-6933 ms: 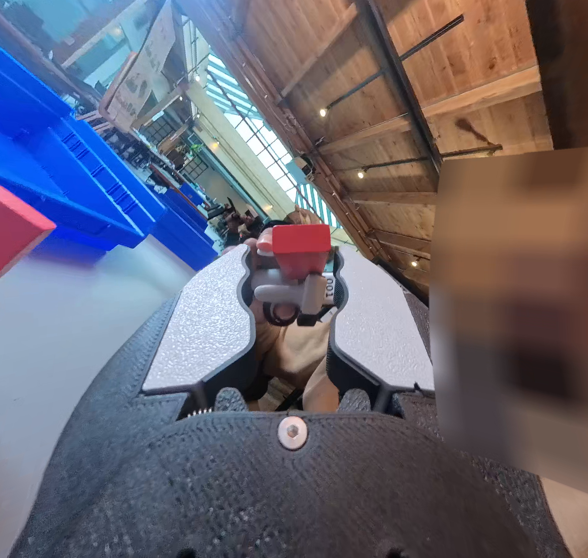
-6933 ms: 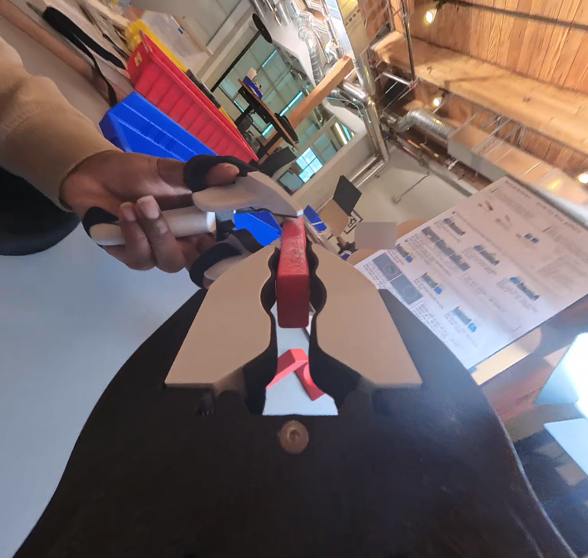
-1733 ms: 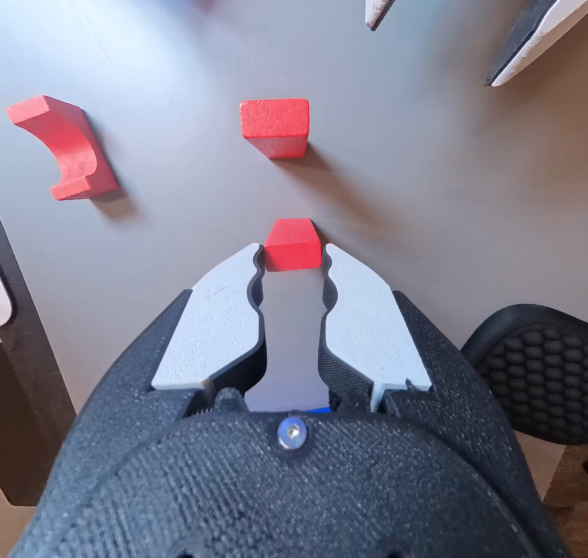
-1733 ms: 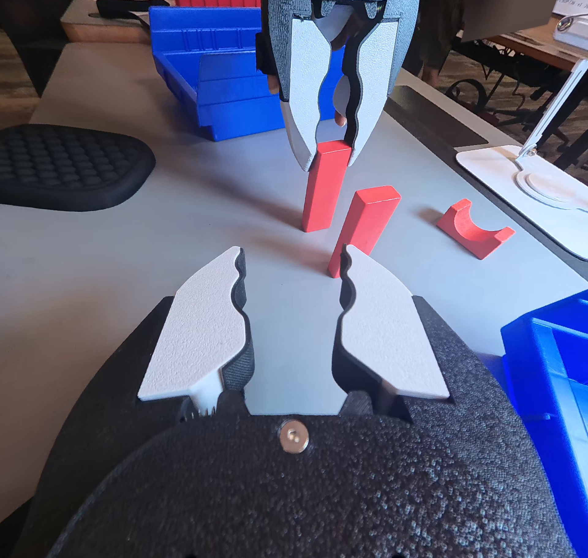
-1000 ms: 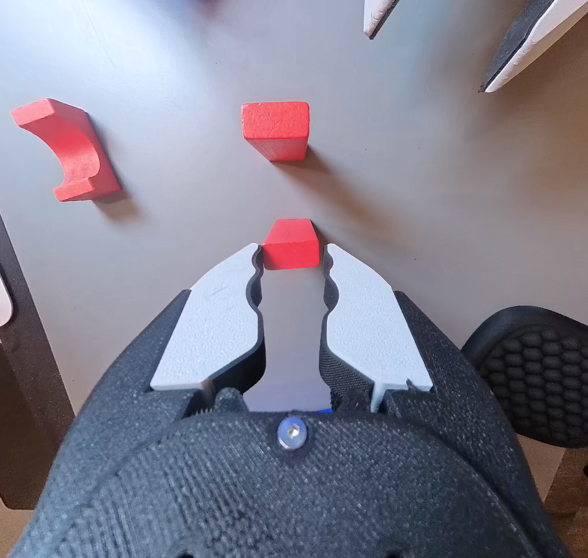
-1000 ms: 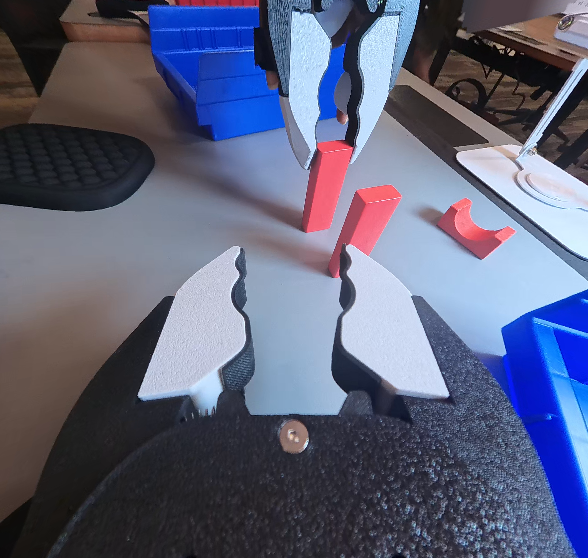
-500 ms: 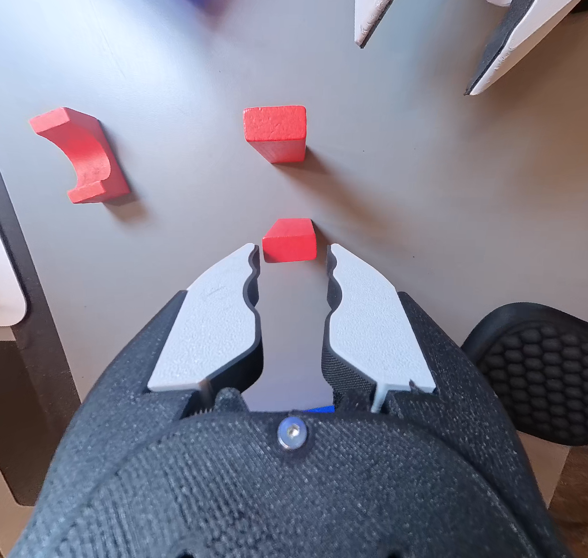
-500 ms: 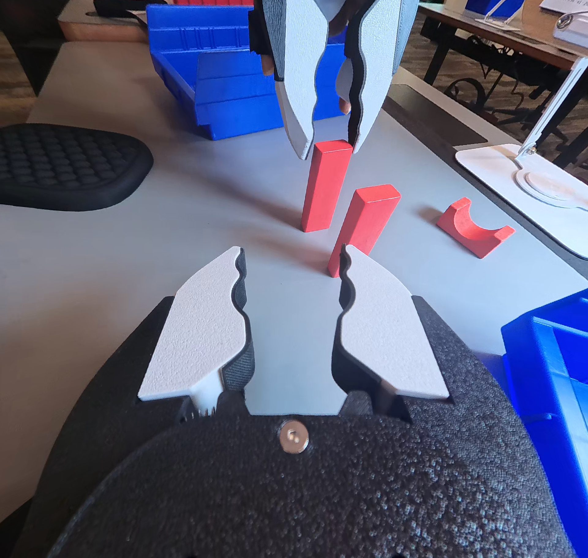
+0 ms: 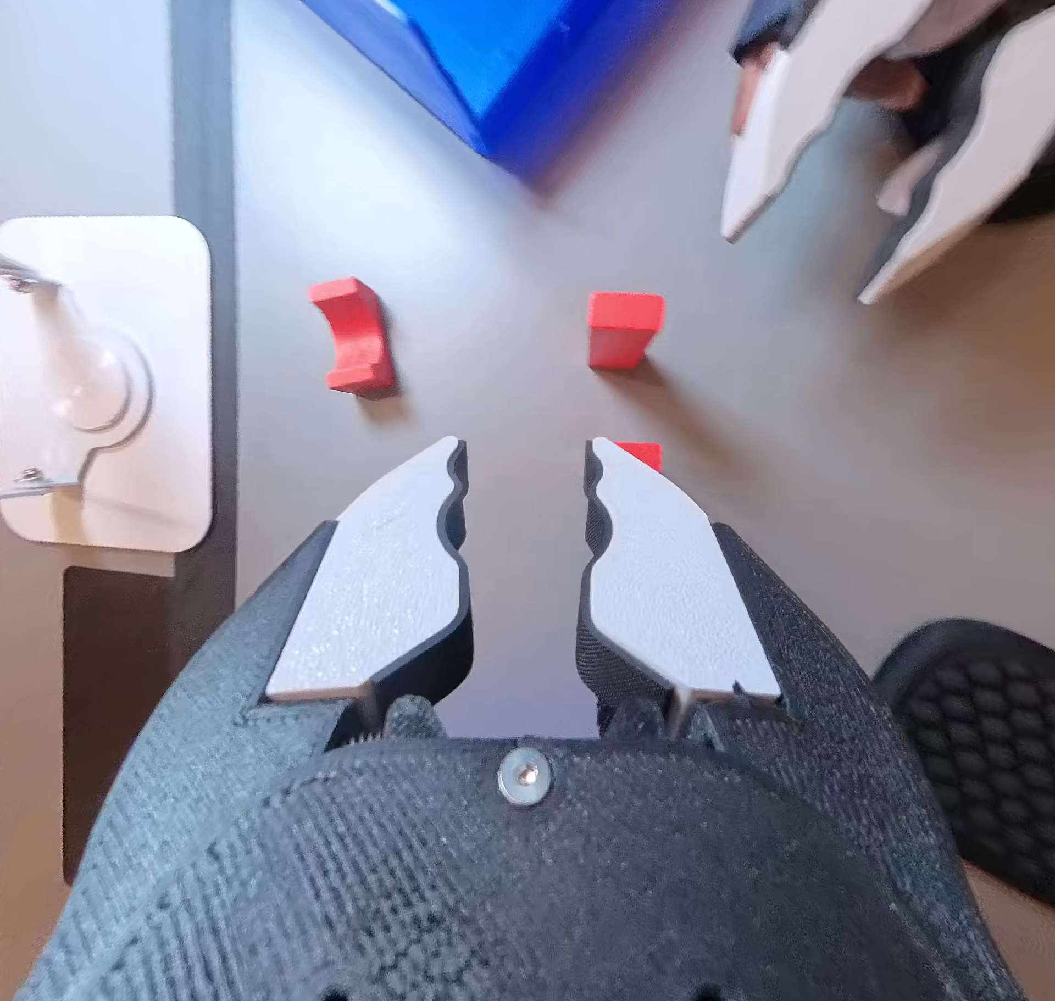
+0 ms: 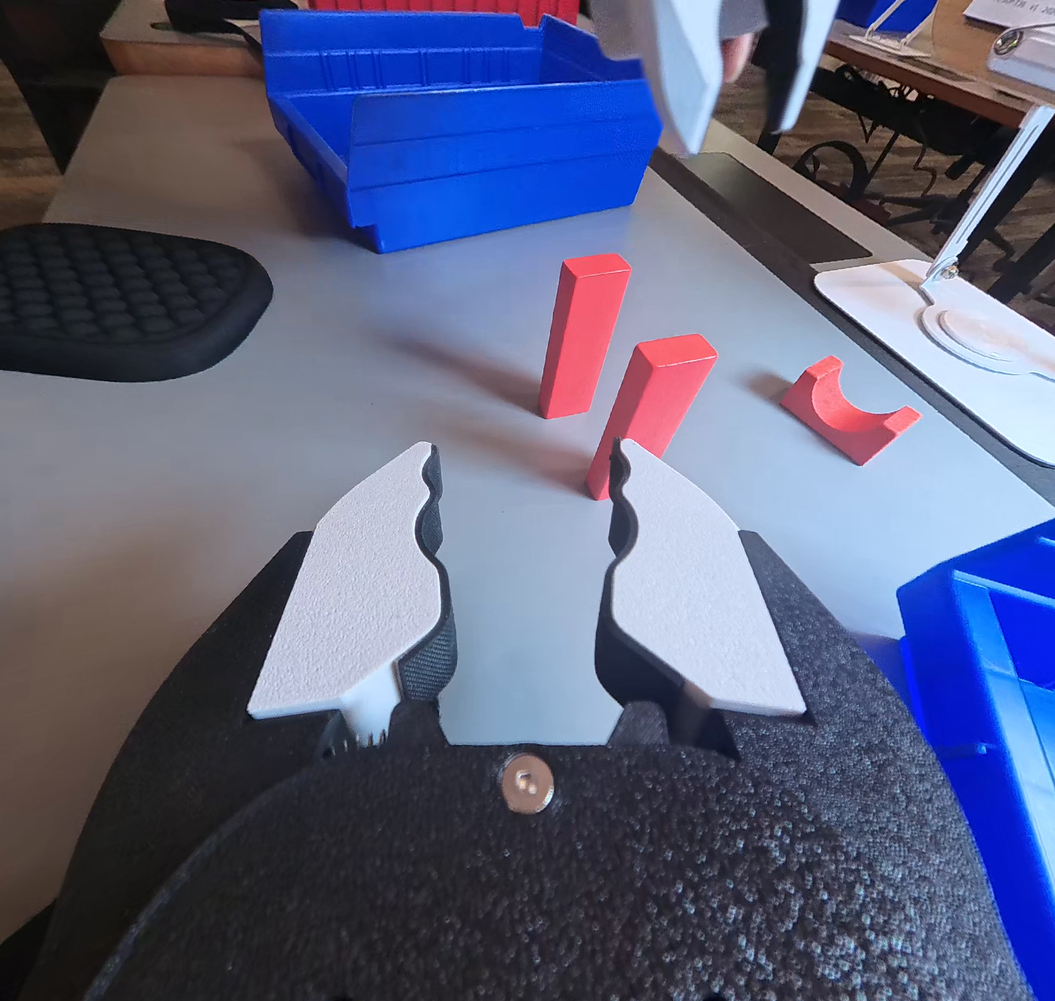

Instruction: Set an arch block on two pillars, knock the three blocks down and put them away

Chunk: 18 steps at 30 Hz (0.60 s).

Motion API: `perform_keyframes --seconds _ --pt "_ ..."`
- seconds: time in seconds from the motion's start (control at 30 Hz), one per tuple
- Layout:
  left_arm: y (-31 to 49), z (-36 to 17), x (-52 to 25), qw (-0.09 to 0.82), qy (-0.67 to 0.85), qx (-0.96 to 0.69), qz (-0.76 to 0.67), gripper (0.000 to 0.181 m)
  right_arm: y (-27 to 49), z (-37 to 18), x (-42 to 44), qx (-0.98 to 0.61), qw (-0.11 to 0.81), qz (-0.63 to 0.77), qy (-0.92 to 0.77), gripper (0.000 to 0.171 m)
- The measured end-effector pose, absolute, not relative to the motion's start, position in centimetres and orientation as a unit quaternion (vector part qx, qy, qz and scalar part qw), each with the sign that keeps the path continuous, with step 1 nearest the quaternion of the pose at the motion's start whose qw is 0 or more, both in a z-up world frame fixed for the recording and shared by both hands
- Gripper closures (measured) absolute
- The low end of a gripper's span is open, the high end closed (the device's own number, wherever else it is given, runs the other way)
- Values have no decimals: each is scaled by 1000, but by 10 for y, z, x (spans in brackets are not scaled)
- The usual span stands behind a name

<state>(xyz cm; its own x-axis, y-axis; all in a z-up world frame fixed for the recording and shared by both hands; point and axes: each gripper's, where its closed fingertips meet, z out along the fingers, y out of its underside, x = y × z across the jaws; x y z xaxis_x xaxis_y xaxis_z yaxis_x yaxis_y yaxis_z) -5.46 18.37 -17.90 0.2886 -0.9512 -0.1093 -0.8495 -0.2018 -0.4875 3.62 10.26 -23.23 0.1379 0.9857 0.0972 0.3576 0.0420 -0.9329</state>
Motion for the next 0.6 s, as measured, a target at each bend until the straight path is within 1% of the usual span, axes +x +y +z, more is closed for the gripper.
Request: perform_keyframes --seconds 0.1,0.13,0.3,0.43,0.5,0.57,0.6 --pt "220 -187 -58 264 543 -791 -92 141 101 -232 35 -599 457 343 -561 114" --pt "232 -195 -59 265 531 -800 -88 139 101 -232 35 -598 458 342 -562 114" --pt "279 -252 -60 232 493 -835 -80 129 102 -231 37 -597 462 334 -565 114" --pt "294 -288 -56 195 489 -846 -87 120 104 -235 37 -602 456 333 -565 114" --pt "299 -302 -51 193 492 -844 -85 123 103 -237 37 -603 453 333 -567 114" --pt "300 -313 -49 188 503 -840 -75 135 102 -238 36 -601 452 331 -570 115" --pt "302 -310 -44 206 507 -833 -79 146 101 -238 35 -601 452 329 -571 115"
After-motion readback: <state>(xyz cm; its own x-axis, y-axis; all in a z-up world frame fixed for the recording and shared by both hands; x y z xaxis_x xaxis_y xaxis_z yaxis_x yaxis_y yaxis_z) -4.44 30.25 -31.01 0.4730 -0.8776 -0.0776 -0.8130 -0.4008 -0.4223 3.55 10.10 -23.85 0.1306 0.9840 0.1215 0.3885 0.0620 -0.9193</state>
